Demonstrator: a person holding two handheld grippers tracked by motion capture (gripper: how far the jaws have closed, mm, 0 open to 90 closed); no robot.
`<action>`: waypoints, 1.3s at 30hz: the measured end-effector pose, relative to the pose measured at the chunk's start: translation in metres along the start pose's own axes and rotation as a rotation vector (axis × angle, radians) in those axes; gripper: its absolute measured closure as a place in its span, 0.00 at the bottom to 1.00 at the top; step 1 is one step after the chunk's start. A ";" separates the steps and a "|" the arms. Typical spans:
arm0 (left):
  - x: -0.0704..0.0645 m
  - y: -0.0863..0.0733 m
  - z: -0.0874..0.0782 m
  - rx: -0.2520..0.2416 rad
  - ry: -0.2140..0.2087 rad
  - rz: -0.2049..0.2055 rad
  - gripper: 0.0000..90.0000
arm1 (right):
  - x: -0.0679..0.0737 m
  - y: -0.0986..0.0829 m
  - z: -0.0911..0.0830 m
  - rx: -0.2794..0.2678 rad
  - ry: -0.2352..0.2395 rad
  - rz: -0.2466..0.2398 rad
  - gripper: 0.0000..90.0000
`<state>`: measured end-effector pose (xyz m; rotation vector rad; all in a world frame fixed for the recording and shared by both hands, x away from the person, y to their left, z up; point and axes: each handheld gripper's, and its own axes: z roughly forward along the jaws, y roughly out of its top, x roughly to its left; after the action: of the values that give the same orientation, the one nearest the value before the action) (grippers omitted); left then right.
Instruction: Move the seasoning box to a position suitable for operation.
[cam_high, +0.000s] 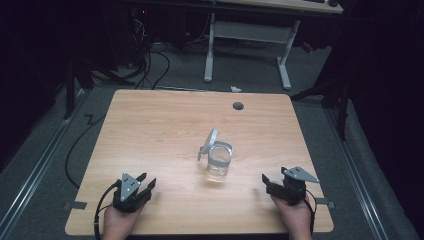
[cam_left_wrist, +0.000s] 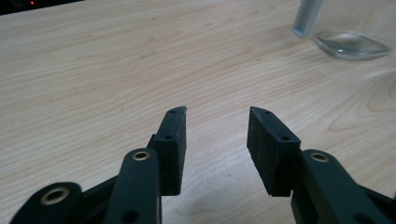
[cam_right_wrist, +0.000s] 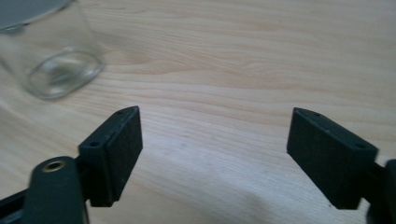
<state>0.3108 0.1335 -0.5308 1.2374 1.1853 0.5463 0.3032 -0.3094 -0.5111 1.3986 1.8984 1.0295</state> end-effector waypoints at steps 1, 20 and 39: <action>0.000 0.000 0.000 0.000 0.000 0.000 0.65 | 0.000 0.000 0.000 0.000 0.000 0.000 0.28; -0.028 -0.008 0.013 0.060 -0.009 -0.069 0.76 | 0.019 -0.015 0.000 -0.030 0.127 -0.024 0.57; -0.073 -0.010 0.065 0.086 -0.101 -0.083 1.00 | 0.020 -0.016 0.000 0.006 0.156 -0.010 0.57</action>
<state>0.3409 0.0407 -0.5197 1.2677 1.1797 0.3702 0.2889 -0.2930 -0.5248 1.3453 2.0181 1.1584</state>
